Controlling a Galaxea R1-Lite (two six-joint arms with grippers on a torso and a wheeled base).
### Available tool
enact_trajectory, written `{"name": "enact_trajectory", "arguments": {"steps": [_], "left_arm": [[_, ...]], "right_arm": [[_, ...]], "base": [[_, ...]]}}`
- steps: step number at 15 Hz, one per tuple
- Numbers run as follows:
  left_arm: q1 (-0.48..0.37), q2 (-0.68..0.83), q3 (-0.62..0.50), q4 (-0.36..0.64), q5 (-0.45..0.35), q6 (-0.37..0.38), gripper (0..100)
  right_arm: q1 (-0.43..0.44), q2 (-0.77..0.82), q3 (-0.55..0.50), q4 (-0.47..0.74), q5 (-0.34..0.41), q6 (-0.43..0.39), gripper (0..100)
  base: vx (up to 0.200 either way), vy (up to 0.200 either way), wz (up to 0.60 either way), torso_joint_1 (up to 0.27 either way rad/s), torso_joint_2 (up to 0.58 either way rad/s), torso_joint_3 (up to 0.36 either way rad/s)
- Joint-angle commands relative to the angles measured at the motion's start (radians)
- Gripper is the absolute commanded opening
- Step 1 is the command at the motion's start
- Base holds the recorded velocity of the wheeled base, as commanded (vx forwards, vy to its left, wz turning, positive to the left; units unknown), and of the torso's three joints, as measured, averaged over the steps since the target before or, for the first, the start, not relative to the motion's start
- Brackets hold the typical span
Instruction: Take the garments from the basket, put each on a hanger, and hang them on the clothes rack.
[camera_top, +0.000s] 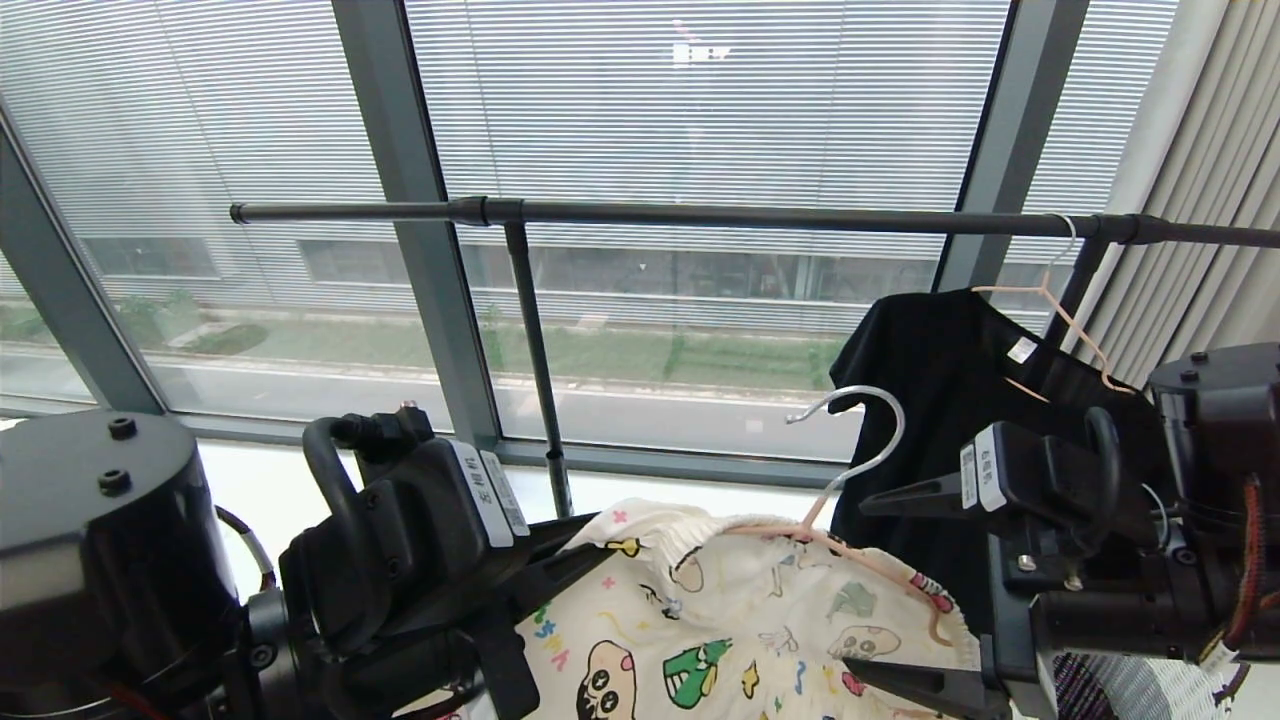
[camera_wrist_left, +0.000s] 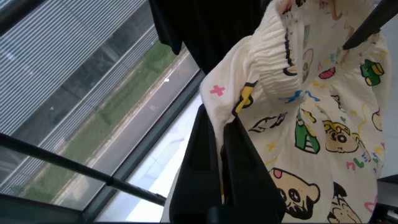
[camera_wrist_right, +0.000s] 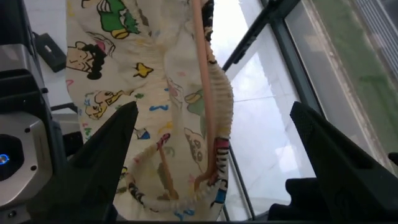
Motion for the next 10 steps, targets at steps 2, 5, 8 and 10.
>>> {"name": "enact_trajectory", "arguments": {"steps": [2, 5, 8, 10], "left_arm": [[-0.034, 0.004, -0.005, 0.0, 0.02, -0.003, 0], [-0.037, 0.004, -0.008, 0.0, 0.024, -0.003, 0], [-0.037, 0.006, -0.013, 0.0, 0.026, -0.003, 0], [-0.039, 0.006, -0.014, 0.0, 0.026, -0.003, 0]], "right_arm": [[0.001, 0.031, -0.001, -0.001, -0.003, 0.048, 100], [-0.004, 0.033, 0.002, -0.006, -0.026, 0.079, 0], [-0.004, 0.035, 0.0, -0.006, -0.027, 0.079, 0], [-0.004, 0.033, 0.002, -0.006, -0.029, 0.079, 0]], "base": [[0.0, 0.0, 0.0, 0.0, 0.0, 0.0], [0.0, 0.0, 0.0, 0.0, 0.0, 0.0], [0.0, 0.0, 0.0, 0.0, 0.0, 0.0], [0.0, 0.0, 0.0, 0.0, 0.0, 0.0]]}}
